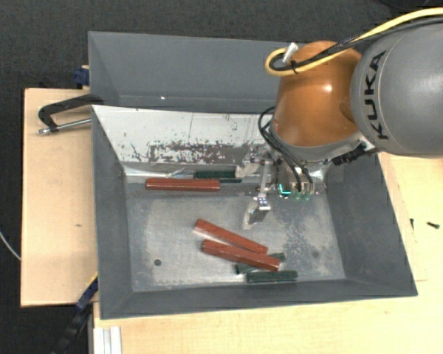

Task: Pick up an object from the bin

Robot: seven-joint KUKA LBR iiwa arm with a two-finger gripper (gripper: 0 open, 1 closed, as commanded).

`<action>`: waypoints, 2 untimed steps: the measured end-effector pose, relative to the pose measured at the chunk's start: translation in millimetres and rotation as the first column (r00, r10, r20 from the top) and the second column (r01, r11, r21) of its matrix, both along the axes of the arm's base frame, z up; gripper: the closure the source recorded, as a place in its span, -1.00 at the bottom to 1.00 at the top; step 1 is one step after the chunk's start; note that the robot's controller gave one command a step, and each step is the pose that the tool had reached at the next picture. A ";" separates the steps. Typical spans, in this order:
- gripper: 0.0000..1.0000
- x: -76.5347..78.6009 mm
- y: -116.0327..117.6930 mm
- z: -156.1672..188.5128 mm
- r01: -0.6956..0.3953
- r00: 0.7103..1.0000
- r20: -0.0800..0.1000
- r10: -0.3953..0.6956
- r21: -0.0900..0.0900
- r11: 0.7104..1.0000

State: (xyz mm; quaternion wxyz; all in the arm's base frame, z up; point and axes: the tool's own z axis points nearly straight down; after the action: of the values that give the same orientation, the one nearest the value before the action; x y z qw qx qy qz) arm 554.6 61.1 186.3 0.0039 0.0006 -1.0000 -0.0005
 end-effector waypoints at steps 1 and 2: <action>-1.00 1.8 -0.3 4.6 0.001 1.000 0.009 -0.001 0.001 1.000; -1.00 -24.6 -11.0 -43.6 0.045 0.999 0.015 -0.045 0.002 0.999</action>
Offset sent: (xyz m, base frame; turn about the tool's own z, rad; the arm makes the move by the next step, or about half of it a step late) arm -0.0529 -0.0235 -0.0935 0.0897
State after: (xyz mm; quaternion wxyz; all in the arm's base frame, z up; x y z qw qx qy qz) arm 530.0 50.1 142.7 -0.0037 -0.0217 -0.9998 -0.0012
